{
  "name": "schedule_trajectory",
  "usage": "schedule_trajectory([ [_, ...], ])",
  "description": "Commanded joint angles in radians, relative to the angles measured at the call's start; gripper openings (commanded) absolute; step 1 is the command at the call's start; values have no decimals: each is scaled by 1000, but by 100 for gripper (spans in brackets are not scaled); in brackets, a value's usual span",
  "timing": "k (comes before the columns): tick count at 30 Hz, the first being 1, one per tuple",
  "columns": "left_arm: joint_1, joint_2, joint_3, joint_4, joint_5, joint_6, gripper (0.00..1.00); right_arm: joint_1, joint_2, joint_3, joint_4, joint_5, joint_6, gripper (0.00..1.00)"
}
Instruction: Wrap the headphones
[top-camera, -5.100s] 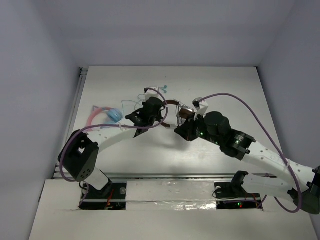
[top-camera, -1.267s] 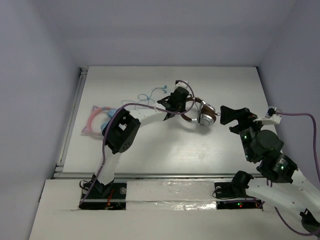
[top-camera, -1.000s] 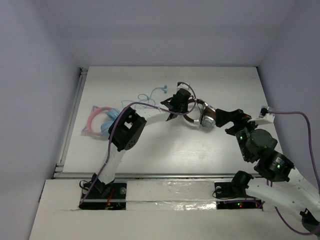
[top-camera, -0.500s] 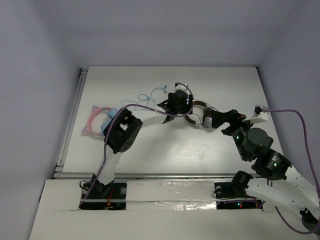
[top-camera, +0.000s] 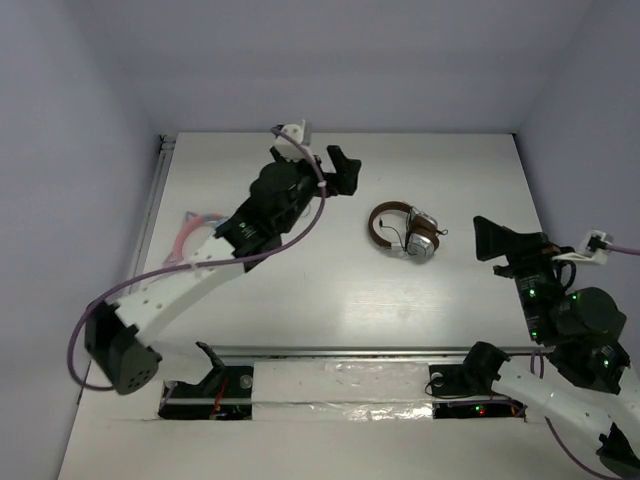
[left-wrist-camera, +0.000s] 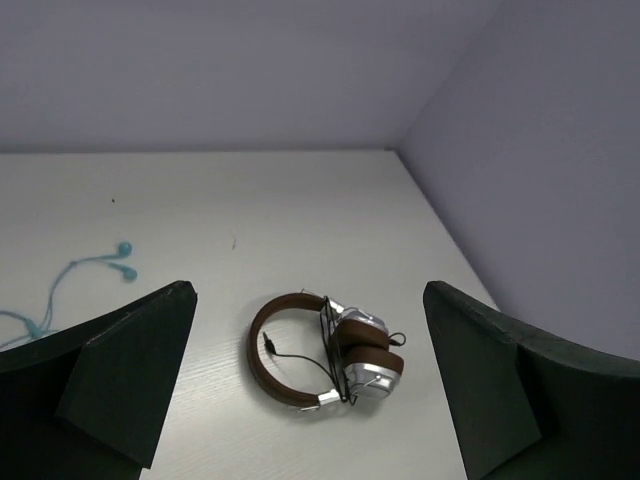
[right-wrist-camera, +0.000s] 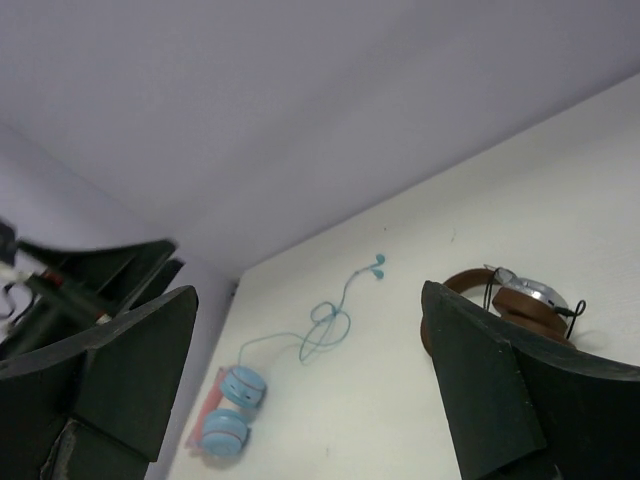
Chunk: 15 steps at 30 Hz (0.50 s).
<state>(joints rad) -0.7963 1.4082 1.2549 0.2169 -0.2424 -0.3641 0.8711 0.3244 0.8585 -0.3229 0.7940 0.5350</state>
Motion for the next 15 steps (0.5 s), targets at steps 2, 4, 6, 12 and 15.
schedule_trajectory([
  [2, 2, -230, -113, -11, -67, 7, 99, -4, -65, 53, 13, 54, -32, 100],
  [4, 2, -287, -156, -8, -84, 10, 99, -4, -91, 39, 28, 60, -38, 100],
  [6, 2, -342, -193, -2, -93, 16, 99, -4, -81, 28, 35, 60, -33, 100],
  [12, 2, -341, -195, -70, -104, 0, 99, -4, 13, 42, 11, 8, -7, 100],
  [15, 2, -333, -177, -109, -114, -6, 99, -4, 38, 65, 7, -2, -9, 100],
])
